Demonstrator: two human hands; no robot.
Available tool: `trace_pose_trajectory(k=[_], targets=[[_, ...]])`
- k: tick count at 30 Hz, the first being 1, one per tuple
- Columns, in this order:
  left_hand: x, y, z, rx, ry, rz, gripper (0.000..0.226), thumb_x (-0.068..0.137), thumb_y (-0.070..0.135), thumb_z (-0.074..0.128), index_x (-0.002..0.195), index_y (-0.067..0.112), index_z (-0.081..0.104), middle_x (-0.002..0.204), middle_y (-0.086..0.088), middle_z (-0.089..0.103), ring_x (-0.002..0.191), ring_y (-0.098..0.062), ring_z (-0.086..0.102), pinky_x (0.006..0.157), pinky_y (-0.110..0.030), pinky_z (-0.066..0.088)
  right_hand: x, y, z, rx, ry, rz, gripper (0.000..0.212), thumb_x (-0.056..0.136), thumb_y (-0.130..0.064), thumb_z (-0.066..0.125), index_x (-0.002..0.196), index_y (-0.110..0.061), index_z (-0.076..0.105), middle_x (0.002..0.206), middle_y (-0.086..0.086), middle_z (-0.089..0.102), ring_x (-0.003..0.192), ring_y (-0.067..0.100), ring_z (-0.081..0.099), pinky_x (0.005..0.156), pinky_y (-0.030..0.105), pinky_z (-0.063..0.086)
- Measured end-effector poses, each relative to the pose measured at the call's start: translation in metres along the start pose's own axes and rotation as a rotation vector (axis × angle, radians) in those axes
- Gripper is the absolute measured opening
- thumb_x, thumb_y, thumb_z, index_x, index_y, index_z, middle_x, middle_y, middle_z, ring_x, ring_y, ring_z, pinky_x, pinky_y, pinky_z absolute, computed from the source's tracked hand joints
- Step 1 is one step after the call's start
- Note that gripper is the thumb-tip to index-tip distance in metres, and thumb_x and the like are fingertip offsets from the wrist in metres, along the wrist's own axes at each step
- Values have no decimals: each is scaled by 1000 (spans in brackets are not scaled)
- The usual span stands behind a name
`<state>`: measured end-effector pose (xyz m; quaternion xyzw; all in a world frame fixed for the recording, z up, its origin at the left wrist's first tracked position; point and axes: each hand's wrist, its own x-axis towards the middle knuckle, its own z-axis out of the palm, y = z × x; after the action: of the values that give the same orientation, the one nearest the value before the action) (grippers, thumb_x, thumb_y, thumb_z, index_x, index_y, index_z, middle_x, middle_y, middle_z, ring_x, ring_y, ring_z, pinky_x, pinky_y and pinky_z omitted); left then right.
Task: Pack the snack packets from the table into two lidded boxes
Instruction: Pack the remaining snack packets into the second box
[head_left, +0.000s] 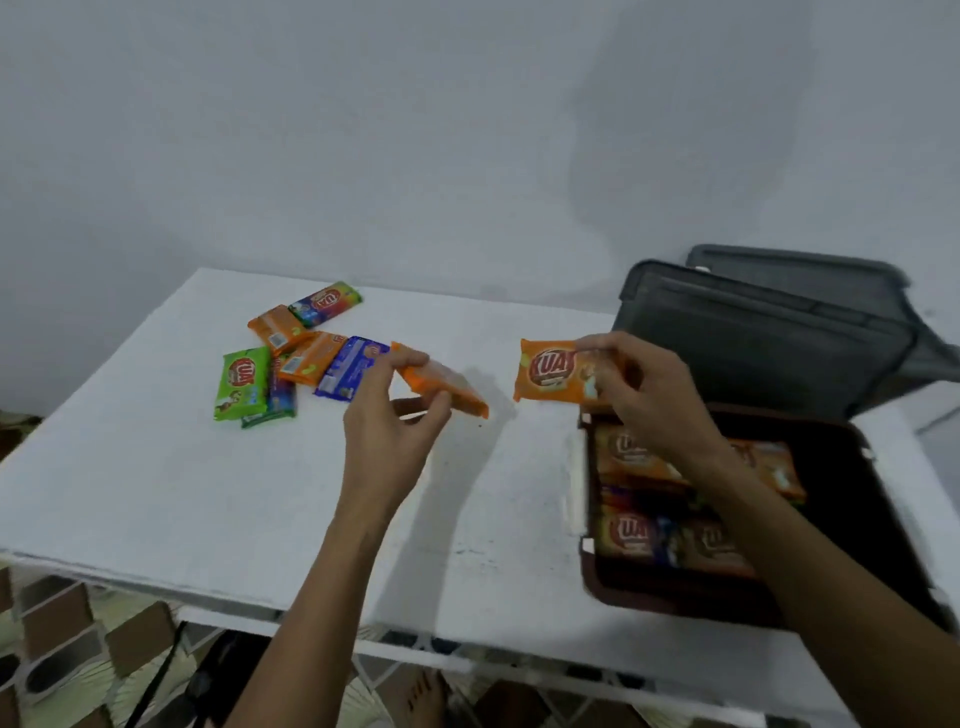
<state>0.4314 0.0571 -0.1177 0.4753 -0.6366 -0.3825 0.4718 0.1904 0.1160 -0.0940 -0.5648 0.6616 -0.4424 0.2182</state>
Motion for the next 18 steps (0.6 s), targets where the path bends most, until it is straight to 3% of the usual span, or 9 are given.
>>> trace_pose_trajectory(k=[4,8,10,13,18], targets=[[-25,23,53,-239,-95,-96,36,83,-2,64,109,21,54,110,0,65,98,-19,68,80,-30,58,-58,12,-73,-4,-49,37,21,97,-11,52,107,-21,67,104,-8,64,87,-4,63,67,10,50],[-53,30,97,-301,-185,-124,35,80,-1,63,109,19,55,110,4,65,100,-15,67,80,-35,59,-99,35,-114,59,-225,218,21,96,-20,53,109,-31,66,115,-11,60,100,7,64,75,27,59],[-65,30,114,-289,-220,-136,34,83,-3,62,111,16,54,113,3,64,103,-15,65,80,-33,59,-110,45,-120,172,-274,296,22,95,-15,55,108,-28,68,114,-2,63,99,16,67,74,35,61],[-76,32,127,-271,-212,-126,33,86,-5,59,114,13,54,113,5,62,103,-9,64,76,-25,57,-117,60,-113,213,-383,325,29,94,-3,55,113,-20,67,118,0,63,93,30,68,64,34,61],[-81,31,132,-256,-171,-122,31,88,-5,58,113,13,54,114,4,61,105,-12,63,75,-22,56,-111,85,-86,249,-481,464,32,92,5,53,113,-16,65,129,2,56,100,16,69,77,35,61]])
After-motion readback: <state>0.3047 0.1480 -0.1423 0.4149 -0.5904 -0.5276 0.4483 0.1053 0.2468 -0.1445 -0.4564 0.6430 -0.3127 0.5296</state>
